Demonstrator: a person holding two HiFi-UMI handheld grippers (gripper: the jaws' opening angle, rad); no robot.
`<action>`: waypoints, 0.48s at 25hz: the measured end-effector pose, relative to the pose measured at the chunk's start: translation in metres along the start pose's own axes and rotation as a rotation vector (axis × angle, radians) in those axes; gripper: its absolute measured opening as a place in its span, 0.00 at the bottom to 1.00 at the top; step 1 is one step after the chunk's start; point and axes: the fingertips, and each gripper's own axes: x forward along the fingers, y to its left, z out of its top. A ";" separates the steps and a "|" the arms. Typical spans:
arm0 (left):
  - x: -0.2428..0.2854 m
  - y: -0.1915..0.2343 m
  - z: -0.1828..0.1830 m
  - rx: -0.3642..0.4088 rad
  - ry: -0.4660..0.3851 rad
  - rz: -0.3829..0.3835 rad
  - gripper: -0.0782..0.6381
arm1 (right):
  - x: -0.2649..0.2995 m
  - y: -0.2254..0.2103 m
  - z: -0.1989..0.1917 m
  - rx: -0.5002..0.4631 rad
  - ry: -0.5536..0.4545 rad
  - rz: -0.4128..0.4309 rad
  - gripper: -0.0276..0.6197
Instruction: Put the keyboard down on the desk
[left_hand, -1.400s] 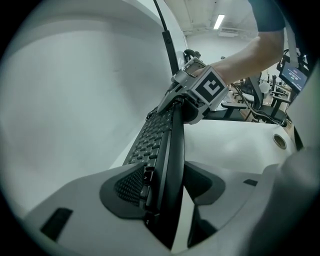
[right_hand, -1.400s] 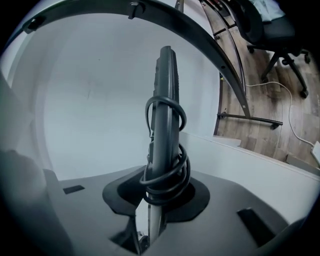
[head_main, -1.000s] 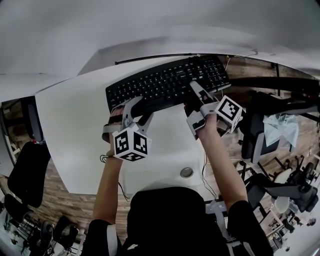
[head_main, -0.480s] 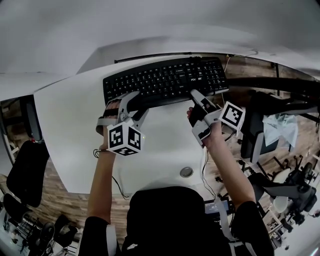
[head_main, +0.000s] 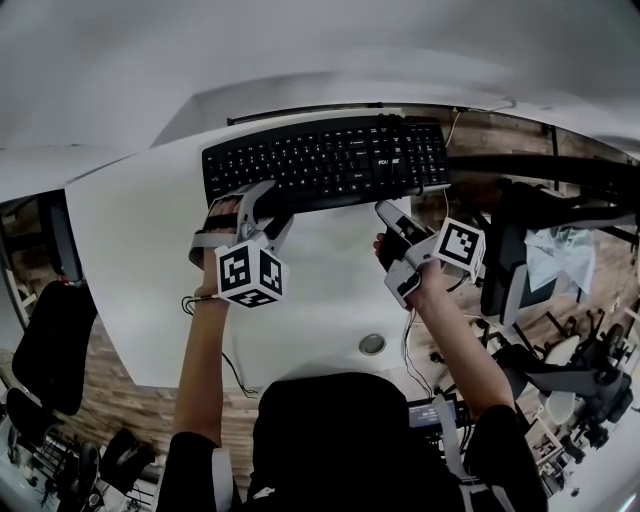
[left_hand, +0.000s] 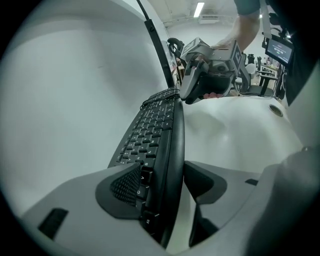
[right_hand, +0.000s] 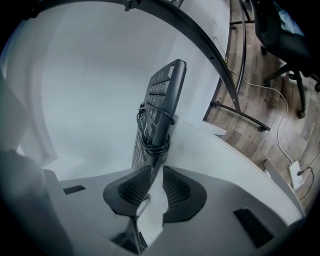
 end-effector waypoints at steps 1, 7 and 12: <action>0.001 -0.002 0.000 -0.035 0.001 -0.021 0.49 | 0.000 -0.001 0.000 0.004 -0.001 0.001 0.19; 0.001 -0.003 0.001 -0.148 -0.018 -0.045 0.49 | 0.002 0.000 0.001 0.002 0.007 0.008 0.19; -0.001 -0.002 0.003 -0.156 -0.025 -0.041 0.47 | 0.003 -0.001 0.001 0.007 0.005 0.005 0.18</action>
